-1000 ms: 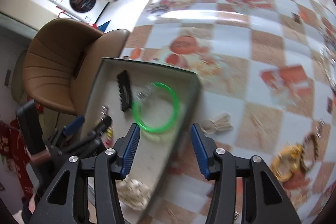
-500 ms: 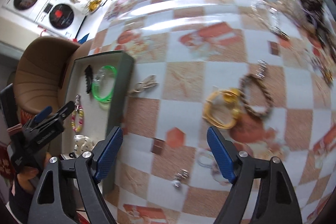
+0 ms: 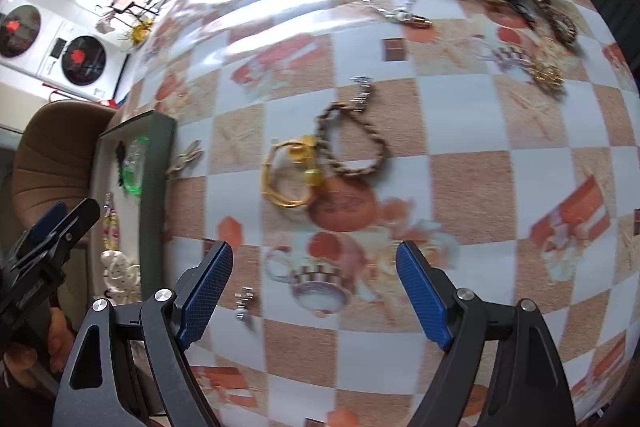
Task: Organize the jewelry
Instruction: 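Move both tools back over the yellow hair tie and braided bracelet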
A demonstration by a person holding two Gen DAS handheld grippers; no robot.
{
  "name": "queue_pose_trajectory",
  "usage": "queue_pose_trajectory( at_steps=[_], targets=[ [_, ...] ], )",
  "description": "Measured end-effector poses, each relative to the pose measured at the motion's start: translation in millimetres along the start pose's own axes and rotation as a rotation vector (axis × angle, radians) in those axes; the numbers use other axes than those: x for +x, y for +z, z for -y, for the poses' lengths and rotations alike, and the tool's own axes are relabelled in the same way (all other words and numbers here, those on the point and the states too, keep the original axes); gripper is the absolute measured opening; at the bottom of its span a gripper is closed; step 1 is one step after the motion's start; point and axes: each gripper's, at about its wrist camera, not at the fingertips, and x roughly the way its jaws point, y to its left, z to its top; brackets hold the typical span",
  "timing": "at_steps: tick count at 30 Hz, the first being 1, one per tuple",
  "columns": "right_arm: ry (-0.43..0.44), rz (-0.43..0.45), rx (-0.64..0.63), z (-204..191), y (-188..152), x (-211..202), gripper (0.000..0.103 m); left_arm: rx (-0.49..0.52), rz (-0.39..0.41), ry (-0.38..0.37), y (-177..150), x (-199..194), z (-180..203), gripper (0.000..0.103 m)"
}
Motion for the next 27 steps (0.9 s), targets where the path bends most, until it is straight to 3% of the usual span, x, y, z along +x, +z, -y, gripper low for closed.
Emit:
queue_pose_trajectory(
  at_steps=[9, 19, 27],
  targets=[
    [-0.090, 0.029, 0.025, 32.4, 14.2, -2.0, 0.086, 0.029, -0.081, -0.037, -2.1, 34.1, 44.8, 0.103],
    [-0.155, 0.047, -0.108, 29.9, 41.3, 17.3, 0.084, 0.082, -0.114, -0.086, -0.7, 69.7, 78.3, 0.103],
    [-0.172, 0.026, -0.223, 19.8, 53.5, 39.0, 0.057, 0.128, -0.119, -0.108, 2.0, 89.8, 95.4, 0.103]
  ],
)
